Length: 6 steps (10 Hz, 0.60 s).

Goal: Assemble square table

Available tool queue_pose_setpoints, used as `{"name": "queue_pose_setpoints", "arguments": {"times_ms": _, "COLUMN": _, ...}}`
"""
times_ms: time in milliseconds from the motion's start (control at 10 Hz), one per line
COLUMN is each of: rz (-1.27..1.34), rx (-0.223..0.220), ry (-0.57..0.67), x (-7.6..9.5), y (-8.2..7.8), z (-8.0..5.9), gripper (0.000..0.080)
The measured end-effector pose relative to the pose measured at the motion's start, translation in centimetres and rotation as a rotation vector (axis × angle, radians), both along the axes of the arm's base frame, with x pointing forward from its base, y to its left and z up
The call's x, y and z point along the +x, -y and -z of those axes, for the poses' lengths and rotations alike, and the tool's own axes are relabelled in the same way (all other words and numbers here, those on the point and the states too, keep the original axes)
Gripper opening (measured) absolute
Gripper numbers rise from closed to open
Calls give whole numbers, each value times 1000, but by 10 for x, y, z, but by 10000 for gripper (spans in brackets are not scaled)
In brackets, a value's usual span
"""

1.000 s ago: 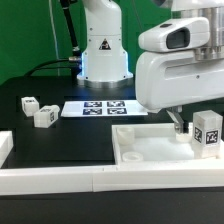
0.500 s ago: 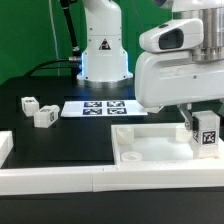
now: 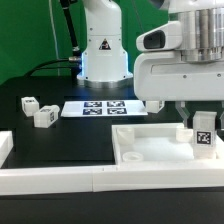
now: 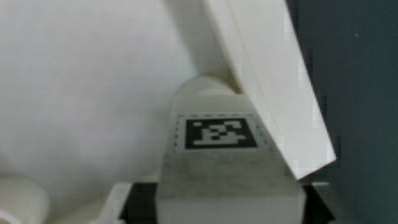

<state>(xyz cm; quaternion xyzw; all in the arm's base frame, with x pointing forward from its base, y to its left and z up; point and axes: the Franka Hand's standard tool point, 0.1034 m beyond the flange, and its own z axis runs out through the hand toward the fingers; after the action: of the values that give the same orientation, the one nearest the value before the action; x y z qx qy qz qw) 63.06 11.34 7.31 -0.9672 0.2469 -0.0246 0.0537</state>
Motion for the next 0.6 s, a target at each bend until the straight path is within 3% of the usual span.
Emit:
{"name": "queue_pose_setpoints", "arguments": {"times_ms": 300, "rz": 401, "rx": 41, "ry": -42, "x": -1, "y": 1, "z": 0, "gripper": 290}}
{"name": "queue_pose_setpoints", "arguments": {"times_ms": 600, "rz": 563, "rx": 64, "ry": -66, "x": -2, "y": 1, "z": 1, "gripper": 290}}
